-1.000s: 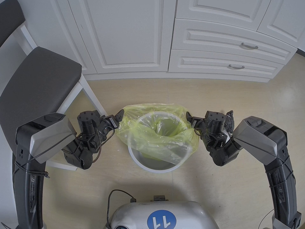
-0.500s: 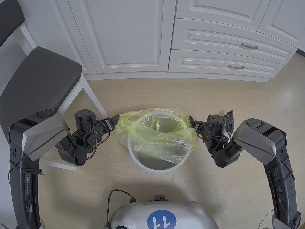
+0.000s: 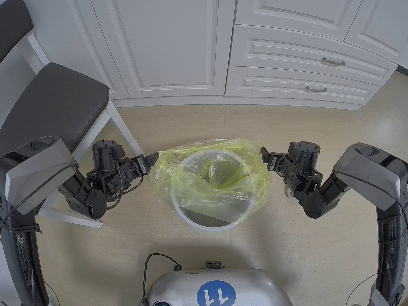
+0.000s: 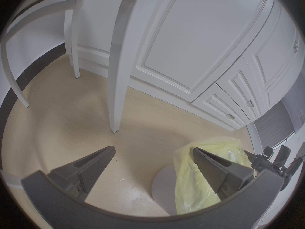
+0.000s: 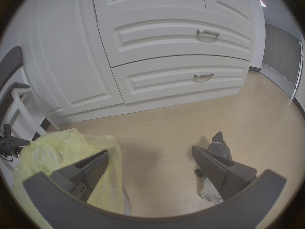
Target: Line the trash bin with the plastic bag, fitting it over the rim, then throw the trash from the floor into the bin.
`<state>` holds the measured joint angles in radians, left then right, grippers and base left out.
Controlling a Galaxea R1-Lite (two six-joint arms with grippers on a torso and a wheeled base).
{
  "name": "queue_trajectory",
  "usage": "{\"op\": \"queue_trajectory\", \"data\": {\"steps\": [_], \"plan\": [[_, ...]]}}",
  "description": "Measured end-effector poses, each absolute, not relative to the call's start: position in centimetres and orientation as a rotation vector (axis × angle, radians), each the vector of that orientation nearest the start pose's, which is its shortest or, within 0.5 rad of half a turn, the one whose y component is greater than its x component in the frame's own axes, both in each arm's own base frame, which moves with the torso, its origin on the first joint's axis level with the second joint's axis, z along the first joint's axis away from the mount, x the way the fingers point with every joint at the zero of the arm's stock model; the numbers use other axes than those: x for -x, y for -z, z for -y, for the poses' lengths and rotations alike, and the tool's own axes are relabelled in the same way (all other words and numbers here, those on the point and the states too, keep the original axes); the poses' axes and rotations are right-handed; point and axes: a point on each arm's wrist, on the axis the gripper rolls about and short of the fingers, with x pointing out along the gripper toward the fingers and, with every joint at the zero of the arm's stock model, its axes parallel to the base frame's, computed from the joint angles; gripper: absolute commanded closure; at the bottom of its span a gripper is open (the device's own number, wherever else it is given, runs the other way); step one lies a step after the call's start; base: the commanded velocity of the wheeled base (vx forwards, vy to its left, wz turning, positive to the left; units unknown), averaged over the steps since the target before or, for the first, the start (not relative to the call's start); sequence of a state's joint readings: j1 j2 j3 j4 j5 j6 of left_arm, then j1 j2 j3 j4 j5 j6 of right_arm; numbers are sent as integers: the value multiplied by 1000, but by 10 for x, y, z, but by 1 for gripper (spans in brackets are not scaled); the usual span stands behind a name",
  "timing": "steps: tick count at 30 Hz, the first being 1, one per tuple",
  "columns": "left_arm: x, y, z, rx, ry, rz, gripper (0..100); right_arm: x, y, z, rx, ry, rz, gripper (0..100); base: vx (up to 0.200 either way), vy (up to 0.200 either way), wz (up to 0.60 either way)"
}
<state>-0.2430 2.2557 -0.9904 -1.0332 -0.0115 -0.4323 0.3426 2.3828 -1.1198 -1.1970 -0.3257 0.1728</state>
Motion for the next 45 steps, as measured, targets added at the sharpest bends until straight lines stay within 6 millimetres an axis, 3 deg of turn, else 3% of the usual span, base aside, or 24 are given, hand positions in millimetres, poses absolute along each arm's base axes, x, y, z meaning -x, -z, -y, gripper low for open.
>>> {"op": "queue_trajectory", "data": {"steps": [6,10,23,29,35,45], "plan": [[-392,-74,99,362,204,-331,0,-406,-73,-141,-133,-24,-94,0,0,0,0],[-390,-77,99,344,210,-328,0,-405,-75,-141,-126,-25,-101,0,0,0,0],[-394,-71,98,342,202,-329,0,-431,-45,-139,-213,-49,-159,0,0,0,0],[-398,-67,96,343,196,-336,0,-439,-34,-132,-371,-67,-279,0,0,0,0],[-404,-59,93,345,182,-346,0,-438,-53,-119,-493,-103,-374,0,0,0,0],[-409,-45,92,341,170,-374,0,-441,-89,-93,-521,-55,-389,0,0,0,0]]}}
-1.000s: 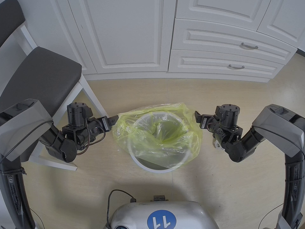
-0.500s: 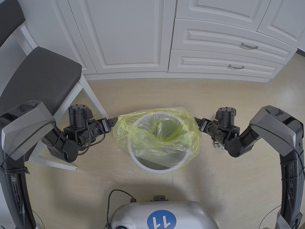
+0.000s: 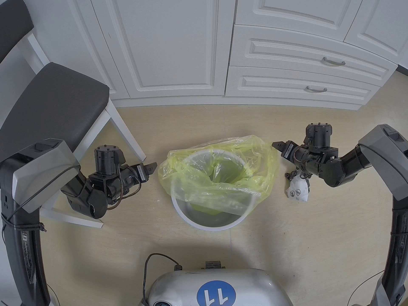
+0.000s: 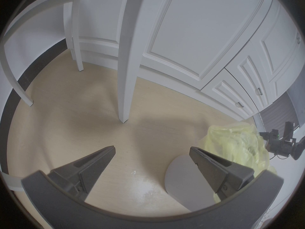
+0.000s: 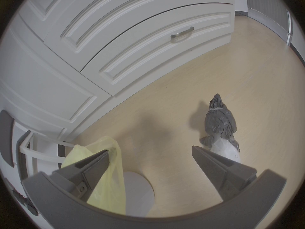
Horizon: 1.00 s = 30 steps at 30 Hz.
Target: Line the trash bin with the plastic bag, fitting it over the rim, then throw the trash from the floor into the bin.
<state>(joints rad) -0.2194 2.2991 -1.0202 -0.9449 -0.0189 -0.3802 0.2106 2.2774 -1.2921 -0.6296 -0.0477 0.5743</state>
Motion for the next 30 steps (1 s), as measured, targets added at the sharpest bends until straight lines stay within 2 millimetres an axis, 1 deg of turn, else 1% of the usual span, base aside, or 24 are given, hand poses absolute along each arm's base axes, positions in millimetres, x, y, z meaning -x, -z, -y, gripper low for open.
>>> {"op": "queue_trajectory", "data": {"steps": [5,11,13,16,19,21,27,29,30], "plan": [[-411,-36,92,339,165,-391,0,-441,-100,-87,-526,-46,-377,0,0,0,0],[-413,-30,92,338,160,-402,0,-437,-106,-88,-547,-78,-386,0,0,0,0],[-413,-28,92,337,158,-405,0,-432,-104,-97,-544,-97,-402,0,0,0,0],[-413,-28,90,338,155,-405,0,-425,-102,-116,-534,-135,-419,0,0,0,0],[-412,-31,90,338,156,-401,0,-415,-104,-134,-522,-174,-427,0,0,0,0],[-411,-33,89,339,154,-398,0,-408,-111,-138,-518,-191,-412,0,0,0,0],[-407,-44,87,341,156,-376,0,-381,-133,-141,-476,-241,-345,0,0,0,0],[-406,-49,87,342,158,-369,0,-373,-135,-145,-444,-248,-342,0,0,0,0],[-404,-51,87,342,159,-366,0,-368,-135,-151,-424,-250,-343,0,0,0,0]]}}
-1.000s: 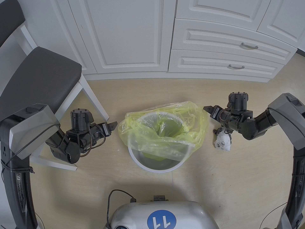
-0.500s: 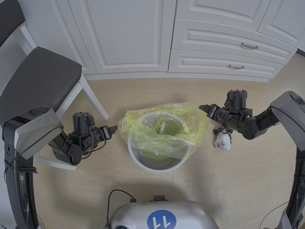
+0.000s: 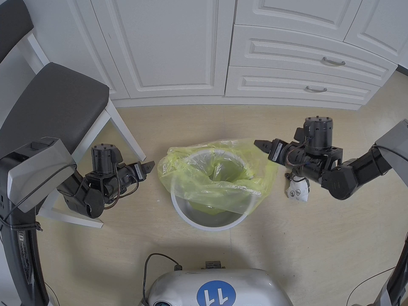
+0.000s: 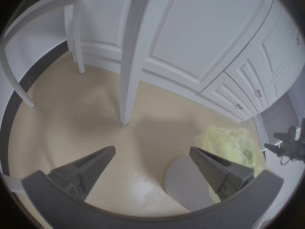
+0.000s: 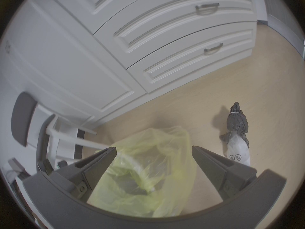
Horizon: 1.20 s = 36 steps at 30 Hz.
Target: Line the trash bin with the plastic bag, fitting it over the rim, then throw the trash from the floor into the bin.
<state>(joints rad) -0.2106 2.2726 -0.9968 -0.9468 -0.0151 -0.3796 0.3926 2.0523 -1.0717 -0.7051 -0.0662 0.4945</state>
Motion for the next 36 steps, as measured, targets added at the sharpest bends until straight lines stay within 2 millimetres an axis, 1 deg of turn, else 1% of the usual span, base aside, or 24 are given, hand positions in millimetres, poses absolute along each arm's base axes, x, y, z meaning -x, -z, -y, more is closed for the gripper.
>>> {"op": "queue_trajectory", "data": {"steps": [4,8,12,14,17,24,27,32,36], "plan": [[-401,-59,86,343,161,-353,0,-354,-126,-171,-335,-222,-351,0,0,0,0],[-397,-66,86,343,166,-340,0,-343,-104,-194,-210,-201,-386,0,0,0,0],[-393,-75,87,343,173,-322,0,-337,-83,-202,-118,-202,-442,0,0,0,0],[-392,-78,87,343,174,-316,0,-331,-75,-202,-63,-218,-469,0,0,0,0],[-391,-81,87,344,176,-309,0,-320,-64,-195,37,-238,-510,0,0,0,0],[-388,-85,87,345,178,-299,0,-285,-49,-179,245,-388,-588,0,0,0,0],[-387,-87,87,345,180,-298,0,-276,-46,-174,288,-448,-578,0,0,0,0],[-384,-90,89,344,187,-294,0,-266,-39,-175,311,-489,-557,0,0,0,0],[-381,-95,88,345,192,-287,0,-260,-33,-185,312,-521,-532,0,0,0,0]]}}
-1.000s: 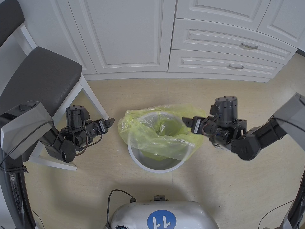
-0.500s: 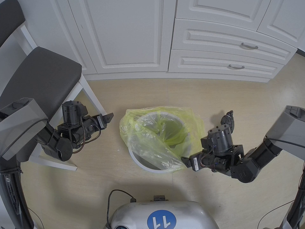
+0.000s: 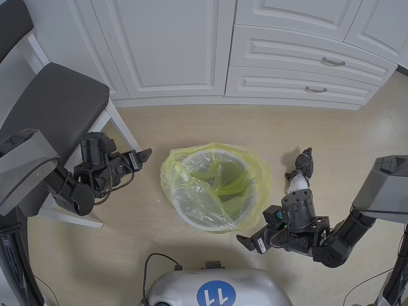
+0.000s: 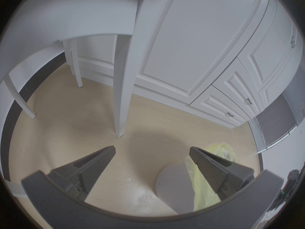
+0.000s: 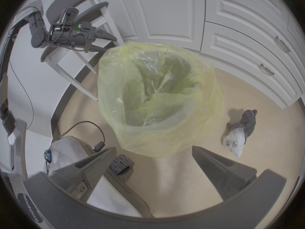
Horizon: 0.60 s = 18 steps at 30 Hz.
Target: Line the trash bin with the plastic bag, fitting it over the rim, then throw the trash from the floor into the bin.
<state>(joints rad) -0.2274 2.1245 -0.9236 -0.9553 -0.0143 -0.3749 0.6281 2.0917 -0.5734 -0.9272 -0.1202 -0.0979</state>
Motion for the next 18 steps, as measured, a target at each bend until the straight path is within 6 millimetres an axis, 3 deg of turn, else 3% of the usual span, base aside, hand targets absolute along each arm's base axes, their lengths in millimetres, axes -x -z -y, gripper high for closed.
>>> {"op": "queue_trajectory", "data": {"steps": [5,10,18], "plan": [[-374,-100,87,318,202,-281,0,-255,-35,-188,288,-534,-459,0,0,0,0],[-362,-102,90,285,251,-304,0,-241,-36,-178,285,-534,-452,0,0,0,0],[-338,-102,91,296,466,-369,0,-241,-53,-161,217,-473,-352,0,0,0,0]]}}
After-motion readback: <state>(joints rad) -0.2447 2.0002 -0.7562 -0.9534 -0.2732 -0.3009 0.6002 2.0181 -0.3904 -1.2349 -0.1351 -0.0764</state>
